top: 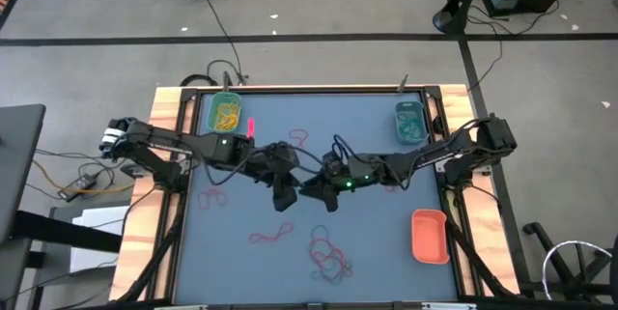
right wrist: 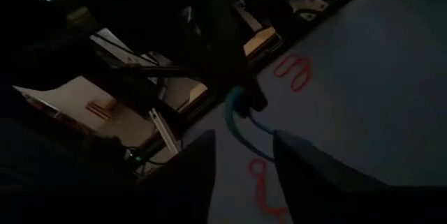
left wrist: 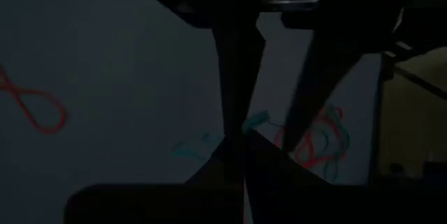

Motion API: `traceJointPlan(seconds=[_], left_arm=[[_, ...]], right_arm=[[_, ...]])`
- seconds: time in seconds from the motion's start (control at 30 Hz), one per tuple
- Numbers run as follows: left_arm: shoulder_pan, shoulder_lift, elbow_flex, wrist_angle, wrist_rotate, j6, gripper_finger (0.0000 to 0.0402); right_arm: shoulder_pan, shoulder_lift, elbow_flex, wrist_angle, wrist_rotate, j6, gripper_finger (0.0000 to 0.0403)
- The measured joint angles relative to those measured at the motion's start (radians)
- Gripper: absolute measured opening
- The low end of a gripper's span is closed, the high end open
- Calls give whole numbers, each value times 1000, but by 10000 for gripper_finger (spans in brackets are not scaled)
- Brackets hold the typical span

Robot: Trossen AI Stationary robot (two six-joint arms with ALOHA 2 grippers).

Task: Sort rubber bands into baskets
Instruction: Put the blue rubber band into the blue bin

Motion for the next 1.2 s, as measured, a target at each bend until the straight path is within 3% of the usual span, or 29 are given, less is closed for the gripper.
traceJointPlan(seconds=[0.1, 0.23, 0.3, 0.47, 0.63, 0.87, 1.2], left_arm=[[6, 0, 0, 9, 20, 0, 3], [6, 0, 0, 33, 27, 0, 4], [7, 0, 0, 35, 27, -1, 7], [23, -8, 0, 5, 28, -11, 28], [41, -18, 1, -63, 29, -25, 52], [32, -17, 1, -33, 25, -25, 62], [31, -16, 1, -21, 6, -2, 62]], right_arm=[[-2, 0, 0, -2, 4, -13, 122], [-10, 0, 0, -2, 4, -23, 35], [-14, 0, 0, -9, 12, -32, 14], [-41, -32, -1, -121, 87, 26, 7], [-84, -161, -1, -360, 268, 32, 5], [-202, -400, -1, -713, 521, 23, 4], [-437, -571, -1, -1207, 670, -89, 6]])
